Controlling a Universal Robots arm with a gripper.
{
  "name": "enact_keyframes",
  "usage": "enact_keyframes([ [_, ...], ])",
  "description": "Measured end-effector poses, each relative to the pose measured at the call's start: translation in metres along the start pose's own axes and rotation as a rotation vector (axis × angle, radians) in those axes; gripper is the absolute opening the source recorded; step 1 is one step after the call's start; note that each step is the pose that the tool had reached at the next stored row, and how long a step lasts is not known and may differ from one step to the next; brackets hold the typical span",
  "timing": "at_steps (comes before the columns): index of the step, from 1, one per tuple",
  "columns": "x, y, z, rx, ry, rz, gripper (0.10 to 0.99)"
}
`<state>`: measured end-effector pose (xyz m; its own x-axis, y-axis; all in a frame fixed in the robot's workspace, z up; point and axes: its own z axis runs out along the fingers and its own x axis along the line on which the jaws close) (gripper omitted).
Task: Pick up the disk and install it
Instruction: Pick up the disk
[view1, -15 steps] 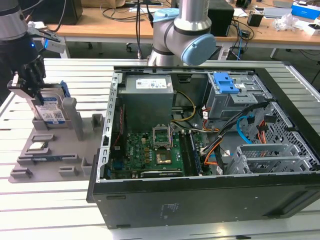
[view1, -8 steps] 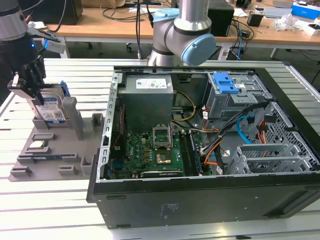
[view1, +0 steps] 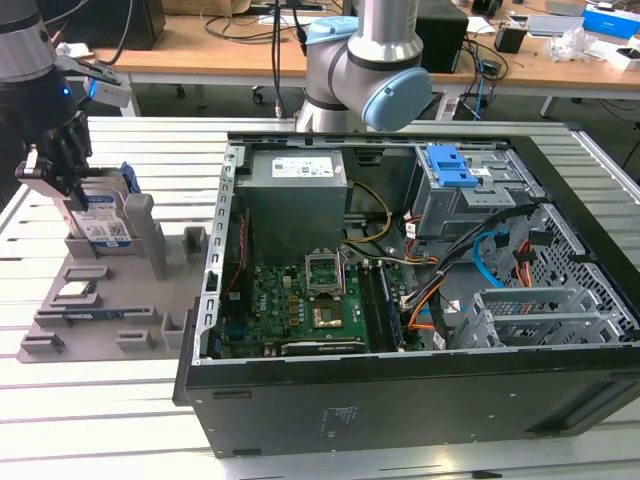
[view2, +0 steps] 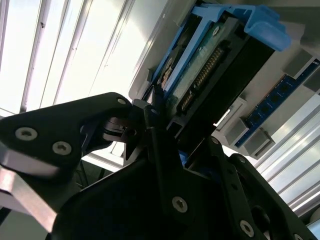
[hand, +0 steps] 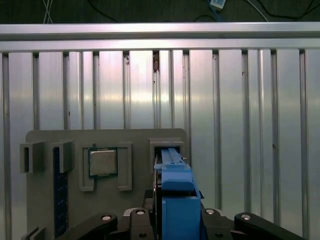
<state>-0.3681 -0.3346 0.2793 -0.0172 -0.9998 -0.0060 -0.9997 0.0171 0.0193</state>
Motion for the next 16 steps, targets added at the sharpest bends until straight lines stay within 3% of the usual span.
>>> enact_keyframes([
  [12, 0.0000, 0.0000, 0.0009, 0.000, -0.0002, 0.000, 0.365],
  [16, -0.0001, 0.0001, -0.0051, 0.000, -0.0001, 0.000, 0.365],
])
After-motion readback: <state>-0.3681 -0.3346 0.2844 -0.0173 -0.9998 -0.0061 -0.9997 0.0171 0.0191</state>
